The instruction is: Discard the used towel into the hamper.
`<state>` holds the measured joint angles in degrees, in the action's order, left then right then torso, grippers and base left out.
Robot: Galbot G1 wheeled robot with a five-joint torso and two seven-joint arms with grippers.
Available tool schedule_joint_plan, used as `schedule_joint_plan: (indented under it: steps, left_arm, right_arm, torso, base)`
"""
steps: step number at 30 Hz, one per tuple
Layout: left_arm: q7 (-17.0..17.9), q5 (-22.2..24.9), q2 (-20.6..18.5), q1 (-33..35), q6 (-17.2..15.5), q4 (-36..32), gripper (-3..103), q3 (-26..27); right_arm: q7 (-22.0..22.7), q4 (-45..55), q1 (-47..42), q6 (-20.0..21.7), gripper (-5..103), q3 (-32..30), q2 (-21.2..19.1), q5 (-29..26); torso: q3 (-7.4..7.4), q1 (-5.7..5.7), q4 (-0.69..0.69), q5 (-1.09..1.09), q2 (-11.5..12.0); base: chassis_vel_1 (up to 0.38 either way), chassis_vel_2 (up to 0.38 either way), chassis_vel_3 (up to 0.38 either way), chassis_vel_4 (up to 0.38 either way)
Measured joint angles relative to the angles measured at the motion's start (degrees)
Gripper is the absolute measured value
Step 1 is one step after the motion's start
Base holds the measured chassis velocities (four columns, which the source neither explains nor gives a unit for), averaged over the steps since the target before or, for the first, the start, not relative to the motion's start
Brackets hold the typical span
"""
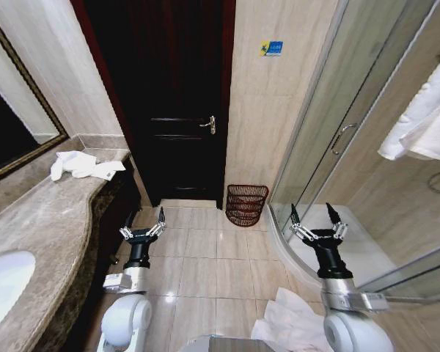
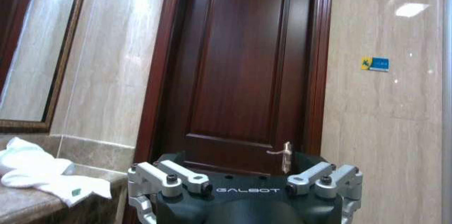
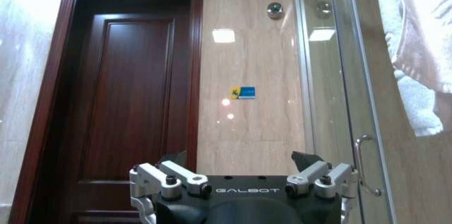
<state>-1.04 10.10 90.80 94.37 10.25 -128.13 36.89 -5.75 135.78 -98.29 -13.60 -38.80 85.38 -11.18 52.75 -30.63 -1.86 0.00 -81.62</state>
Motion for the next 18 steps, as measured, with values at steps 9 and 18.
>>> schedule_joint_plan:
  steps: [9, 18]
  left_arm:
    - [-0.1, -1.7, 1.1, 0.3, 1.6, 1.5, 100, -1.9]
    - [-0.2, -1.6, 1.0, 0.1, 1.7, 2.0, 100, -1.7]
  right_arm:
    - [1.2, 0.3, -0.1, 0.3, 100, -0.3, 0.6, -0.4]
    - [1.5, 0.4, 0.2, 0.0, 100, -0.4, 0.8, -0.5]
  torso:
    - [0.00, 0.00, 0.00, 0.00, 0.0]
    - [0.00, -0.01, 0.00, 0.00, 0.0]
  base:
    - [-0.063, 0.050, 0.077, -0.058]
    - [-0.107, 0.115, 0.112, -0.128]
